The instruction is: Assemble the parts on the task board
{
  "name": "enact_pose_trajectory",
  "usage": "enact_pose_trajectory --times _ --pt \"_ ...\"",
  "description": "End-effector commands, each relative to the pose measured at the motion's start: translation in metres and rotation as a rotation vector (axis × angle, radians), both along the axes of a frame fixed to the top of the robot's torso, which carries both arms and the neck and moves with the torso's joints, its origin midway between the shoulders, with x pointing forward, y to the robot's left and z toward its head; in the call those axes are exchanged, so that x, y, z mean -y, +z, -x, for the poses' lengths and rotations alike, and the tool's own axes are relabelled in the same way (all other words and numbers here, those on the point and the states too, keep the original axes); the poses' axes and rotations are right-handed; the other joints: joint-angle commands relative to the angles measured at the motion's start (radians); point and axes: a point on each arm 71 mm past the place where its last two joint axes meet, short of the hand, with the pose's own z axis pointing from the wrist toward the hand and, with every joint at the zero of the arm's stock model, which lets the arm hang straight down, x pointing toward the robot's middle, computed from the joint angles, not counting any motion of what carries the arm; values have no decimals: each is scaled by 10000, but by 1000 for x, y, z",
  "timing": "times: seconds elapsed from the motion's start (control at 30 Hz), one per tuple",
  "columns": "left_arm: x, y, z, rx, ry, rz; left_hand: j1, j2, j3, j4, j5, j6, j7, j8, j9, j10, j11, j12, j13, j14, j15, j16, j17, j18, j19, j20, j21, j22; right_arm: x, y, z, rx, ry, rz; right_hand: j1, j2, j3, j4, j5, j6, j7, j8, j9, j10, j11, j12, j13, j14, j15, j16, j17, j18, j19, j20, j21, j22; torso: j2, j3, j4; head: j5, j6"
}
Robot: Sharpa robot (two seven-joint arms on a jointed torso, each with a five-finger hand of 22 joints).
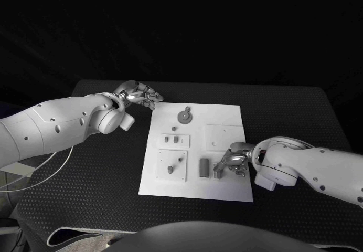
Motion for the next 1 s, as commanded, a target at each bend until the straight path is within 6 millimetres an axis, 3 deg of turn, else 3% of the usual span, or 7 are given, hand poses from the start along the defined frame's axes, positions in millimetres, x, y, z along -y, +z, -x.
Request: enact_pose_trajectory --times 0.03,0.27,0.47,0.87,1.0 --pt "3 1 0 7 -181 21 -101 38 9 52 -38 57 29 27 3 13 -36 4 15 60 29 -35 10 202 -17 -1 -51 13 -6 1 2 42 275 -334 -122 -141 -26 129 -11 11 34 -24 -10 -73 7 -1 -20 9 -39 -60 -12 134 7 20 -51 131 2 -1 0 12 1" --pt "2 1 0 5 -171 16 -100 40 11 55 -39 57 28 27 3 13 -36 4 15 61 29 -37 13 203 -17 -1 -51 13 -5 1 0 147 163 -386 -425 -466 41 622 -10 13 24 -22 -21 -73 -3 10 -35 18 -54 -63 -24 134 39 -5 -85 115 0 -1 0 12 18" --pt "2 1 0 -1 -173 15 -99 39 12 58 -39 58 28 27 3 13 -36 5 15 60 29 -39 15 204 -18 -1 -51 14 -5 1 0 160 135 -400 -479 -597 83 768 -10 5 23 -23 -23 -87 -5 -2 -51 16 -59 -63 -27 134 46 -21 -92 118 1 0 -2 15 26" --pt "2 1 0 -2 -171 11 -94 38 14 59 -40 57 28 27 2 11 -36 4 14 60 29 -42 20 204 -19 -2 -51 14 -7 2 1 119 259 -497 -465 -1072 238 1095 -9 -22 24 -20 -19 -117 -4 -19 -79 15 -63 -75 -40 134 66 -55 -110 122 1 2 -2 22 35" --pt "2 1 0 -3 -178 12 -92 38 14 59 -41 57 28 26 2 11 -36 4 14 60 28 -43 21 205 -20 -2 -51 14 -7 2 2 107 281 -499 -390 -1083 277 1097 -9 -25 23 -16 -14 -122 -6 -21 -83 18 -64 -74 -40 134 70 -64 -110 125 2 0 -1 21 34"
